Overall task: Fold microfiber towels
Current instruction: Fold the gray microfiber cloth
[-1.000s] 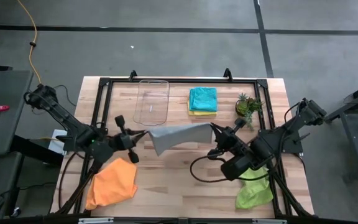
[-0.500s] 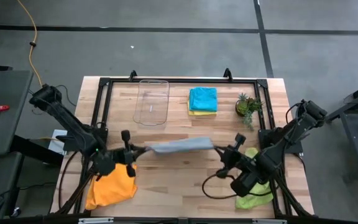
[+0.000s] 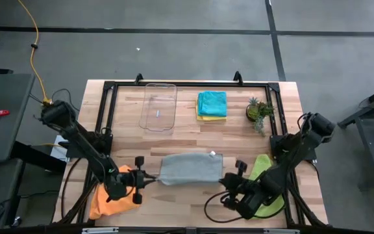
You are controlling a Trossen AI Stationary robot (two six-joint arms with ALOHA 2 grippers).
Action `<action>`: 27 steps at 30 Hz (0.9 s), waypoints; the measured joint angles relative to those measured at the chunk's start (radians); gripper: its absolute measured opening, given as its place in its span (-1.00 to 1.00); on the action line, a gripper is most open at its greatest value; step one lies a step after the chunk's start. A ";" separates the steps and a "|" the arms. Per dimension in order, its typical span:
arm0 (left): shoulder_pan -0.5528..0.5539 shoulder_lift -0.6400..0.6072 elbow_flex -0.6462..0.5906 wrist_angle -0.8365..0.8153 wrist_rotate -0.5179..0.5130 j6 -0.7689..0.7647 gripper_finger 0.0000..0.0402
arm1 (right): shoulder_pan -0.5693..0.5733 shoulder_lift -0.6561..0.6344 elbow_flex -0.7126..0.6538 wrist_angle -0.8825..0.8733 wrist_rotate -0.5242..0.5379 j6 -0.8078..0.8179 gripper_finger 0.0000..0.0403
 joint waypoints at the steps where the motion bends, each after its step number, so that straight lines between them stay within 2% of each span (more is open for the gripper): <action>1: -0.005 0.017 0.000 0.019 0.014 -0.024 -1.00 | 0.000 0.015 0.000 0.001 -0.021 0.021 -1.00; 6: -0.028 0.073 0.000 0.095 0.030 -0.137 -1.00 | 0.000 0.071 0.000 -0.011 -0.107 0.121 -1.00; 9: -0.030 0.079 0.001 0.113 0.029 -0.218 -1.00 | -0.003 0.095 0.000 -0.029 -0.121 0.172 -1.00; 13: -0.018 0.079 0.001 0.110 -0.028 -0.321 -1.00 | -0.023 0.117 0.000 -0.063 -0.101 0.216 -1.00; 17: 0.023 0.079 0.001 0.094 -0.096 -0.335 -1.00 | -0.063 0.136 -0.002 -0.101 -0.071 0.244 -1.00; 27: 0.167 0.080 0.001 -0.068 -0.052 -0.370 -1.00 | -0.172 0.143 -0.125 -0.034 -0.012 0.257 -1.00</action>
